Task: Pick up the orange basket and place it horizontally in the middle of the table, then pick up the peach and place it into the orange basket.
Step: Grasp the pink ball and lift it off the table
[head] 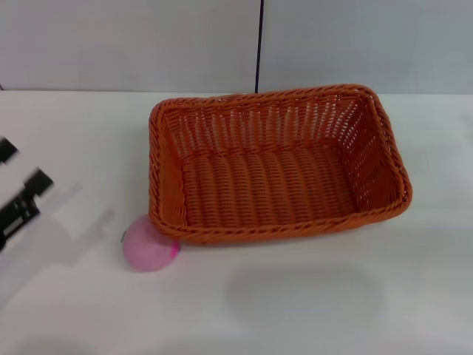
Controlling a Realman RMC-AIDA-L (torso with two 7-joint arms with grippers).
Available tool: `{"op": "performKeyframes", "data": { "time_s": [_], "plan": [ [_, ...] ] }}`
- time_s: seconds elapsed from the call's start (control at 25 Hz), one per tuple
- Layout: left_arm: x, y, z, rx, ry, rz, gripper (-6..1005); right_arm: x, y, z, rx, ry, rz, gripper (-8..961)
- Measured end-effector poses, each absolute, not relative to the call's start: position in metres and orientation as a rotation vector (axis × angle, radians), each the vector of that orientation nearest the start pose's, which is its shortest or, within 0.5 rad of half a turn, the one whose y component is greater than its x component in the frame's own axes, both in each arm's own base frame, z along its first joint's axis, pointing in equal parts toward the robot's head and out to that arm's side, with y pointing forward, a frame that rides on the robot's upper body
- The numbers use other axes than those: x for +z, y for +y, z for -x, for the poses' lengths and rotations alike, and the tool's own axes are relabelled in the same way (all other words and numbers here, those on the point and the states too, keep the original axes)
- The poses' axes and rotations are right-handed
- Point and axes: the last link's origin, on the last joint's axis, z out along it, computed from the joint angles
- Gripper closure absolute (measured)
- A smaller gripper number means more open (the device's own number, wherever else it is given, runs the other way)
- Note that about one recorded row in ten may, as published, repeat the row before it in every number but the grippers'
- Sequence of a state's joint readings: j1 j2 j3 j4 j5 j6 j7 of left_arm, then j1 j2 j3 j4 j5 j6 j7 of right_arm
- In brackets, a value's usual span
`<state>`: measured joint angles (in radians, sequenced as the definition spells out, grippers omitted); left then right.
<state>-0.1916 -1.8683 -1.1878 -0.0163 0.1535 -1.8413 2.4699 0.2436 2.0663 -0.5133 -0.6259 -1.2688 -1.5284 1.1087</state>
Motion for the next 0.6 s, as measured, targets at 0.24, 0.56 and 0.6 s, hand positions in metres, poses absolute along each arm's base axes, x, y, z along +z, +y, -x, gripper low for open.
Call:
{"op": "performKeyframes", "data": {
  "time_s": [0.24, 0.56, 0.6],
  "plan": [
    [0.038, 0.188, 0.364, -1.034, -0.574, 2.191, 249, 0.111, 0.272, -0.352, 1.091, 0.568, 1.687, 445],
    [-0.003, 0.195, 0.362, -0.895, -0.627, 2.353, 267, 0.104, 0.266, -0.362, 1.093, 0.621, 1.634, 445],
    [-0.013, 0.196, 0.361, -0.872, -0.630, 2.369, 270, 0.103, 0.266, -0.361, 1.097, 0.624, 1.634, 445]
  ]
}}
